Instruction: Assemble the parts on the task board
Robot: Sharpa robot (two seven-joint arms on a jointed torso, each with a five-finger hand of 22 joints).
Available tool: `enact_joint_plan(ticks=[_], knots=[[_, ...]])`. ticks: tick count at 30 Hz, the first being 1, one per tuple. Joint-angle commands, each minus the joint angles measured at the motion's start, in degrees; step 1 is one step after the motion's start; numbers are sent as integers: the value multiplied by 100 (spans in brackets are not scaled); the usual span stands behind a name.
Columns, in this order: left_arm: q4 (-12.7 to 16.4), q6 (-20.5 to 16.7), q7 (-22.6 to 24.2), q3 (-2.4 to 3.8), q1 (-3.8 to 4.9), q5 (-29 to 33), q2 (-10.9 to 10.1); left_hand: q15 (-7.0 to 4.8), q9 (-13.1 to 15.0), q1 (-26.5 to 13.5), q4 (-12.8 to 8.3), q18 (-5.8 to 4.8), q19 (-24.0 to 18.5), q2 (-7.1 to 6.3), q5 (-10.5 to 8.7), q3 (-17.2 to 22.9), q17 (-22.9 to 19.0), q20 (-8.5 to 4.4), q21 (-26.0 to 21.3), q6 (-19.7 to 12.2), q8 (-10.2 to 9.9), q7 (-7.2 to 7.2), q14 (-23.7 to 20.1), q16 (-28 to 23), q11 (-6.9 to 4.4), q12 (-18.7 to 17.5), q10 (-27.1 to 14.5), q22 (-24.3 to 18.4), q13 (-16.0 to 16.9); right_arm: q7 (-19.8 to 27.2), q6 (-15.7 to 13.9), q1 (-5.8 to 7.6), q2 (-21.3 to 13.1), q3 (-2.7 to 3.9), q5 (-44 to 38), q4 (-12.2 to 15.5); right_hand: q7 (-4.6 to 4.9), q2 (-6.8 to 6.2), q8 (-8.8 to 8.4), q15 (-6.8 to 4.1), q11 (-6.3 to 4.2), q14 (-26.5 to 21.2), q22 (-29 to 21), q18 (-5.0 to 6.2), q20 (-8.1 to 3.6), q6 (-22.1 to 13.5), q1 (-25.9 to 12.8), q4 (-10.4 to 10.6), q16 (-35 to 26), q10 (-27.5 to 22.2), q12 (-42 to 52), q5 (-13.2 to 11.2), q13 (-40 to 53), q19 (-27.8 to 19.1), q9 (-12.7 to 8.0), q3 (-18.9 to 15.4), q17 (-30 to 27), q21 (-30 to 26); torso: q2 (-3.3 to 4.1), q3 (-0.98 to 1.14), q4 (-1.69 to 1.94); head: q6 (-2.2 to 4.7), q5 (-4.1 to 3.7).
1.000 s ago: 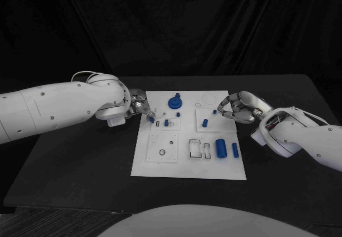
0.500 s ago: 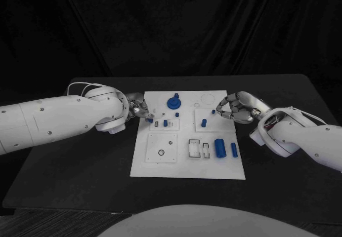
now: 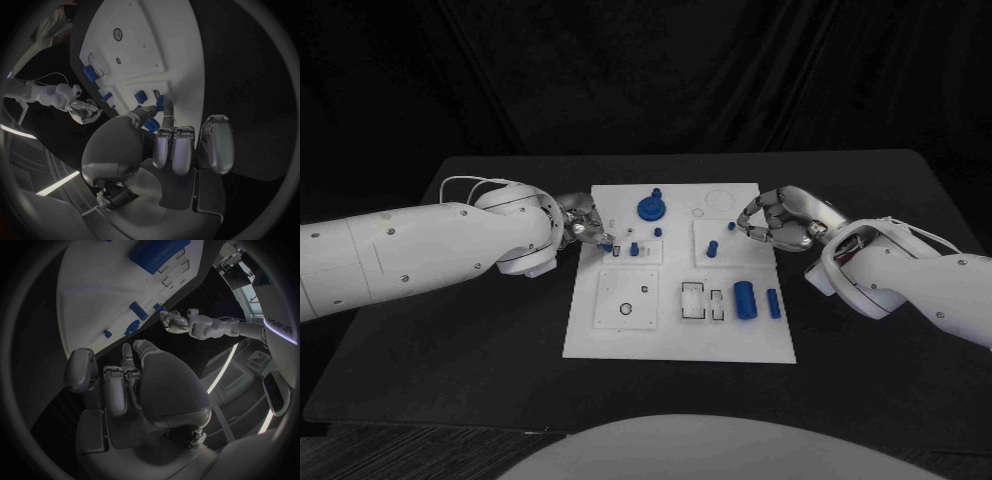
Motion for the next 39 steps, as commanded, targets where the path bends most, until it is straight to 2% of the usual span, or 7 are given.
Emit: enact_joint_plan(ticks=[1, 13, 19, 31, 39], knots=[[10, -67, 126, 5, -17, -33, 33, -42, 260, -48, -57, -33, 65, 35, -13, 360, 1523, -8, -81, 1, 190, -99, 685, 76, -13, 20, 655, 1090, 1512, -76, -54, -19, 1, 3, -47, 7, -5, 5, 91, 30, 56, 576, 909, 25, 8, -75, 62, 40, 117, 582, 95, 137, 1545, -31, -66, 171, 1554, -96, 1, -1, 2, -1, 9], [-4, 21, 111, 5, -31, -30, 86, -42, 265, -59, -40, -32, 64, 46, -18, 358, 1523, -8, -88, 5, 196, -98, 685, 76, -13, 20, 655, 1088, 1512, -81, -51, -23, -2, 3, -47, 5, -5, 5, 91, 30, 56, 576, 909, 25, 8, -75, 62, 40, 117, 582, 95, 137, 1545, -31, -66, 171, 1554, -96, -2, 4, 5, -1, -4], [-5, 99, 90, 5, -33, -15, 93, -42, 268, -69, -30, -31, 63, 45, -22, 353, 1523, -8, -91, 5, 200, -97, 685, 76, -14, 20, 655, 1087, 1512, -84, -45, -23, 2, 3, -47, 0, -5, 5, 91, 30, 56, 576, 909, 25, 8, -75, 62, 40, 117, 582, 95, 137, 1545, -31, -66, 171, 1554, -96, 0, -4, 0, -1, 21], [-48, 125, 94, 5, -38, -9, 138, -42, 270, -77, -21, -29, 59, 46, -25, 349, 1523, -8, -105, 4, 203, -98, 685, 76, -14, 20, 655, 1083, 1512, -89, -41, -24, 9, 3, -47, -5, -5, 5, 91, 30, 56, 576, 909, 25, 8, -75, 62, 40, 117, 582, 95, 137, 1545, -31, -66, 171, 1554, -96, -1, 3, 8, -1, 23], [-86, 117, 109, 5, -44, -9, 155, -41, 272, -96, -1, -27, 55, 39, -40, 333, 1523, -7, -118, -18, 197, -94, 685, 76, -11, 20, 655, 1080, 1512, -95, -47, -24, -8, 3, -47, 7, -2, 3, 97, 33, 59, 575, 907, 27, 11, -80, 57, 35, 114, 582, 95, 142, 1545, -39, -68, 185, 1550, -107, 2, -5, 5, -1, 12]])
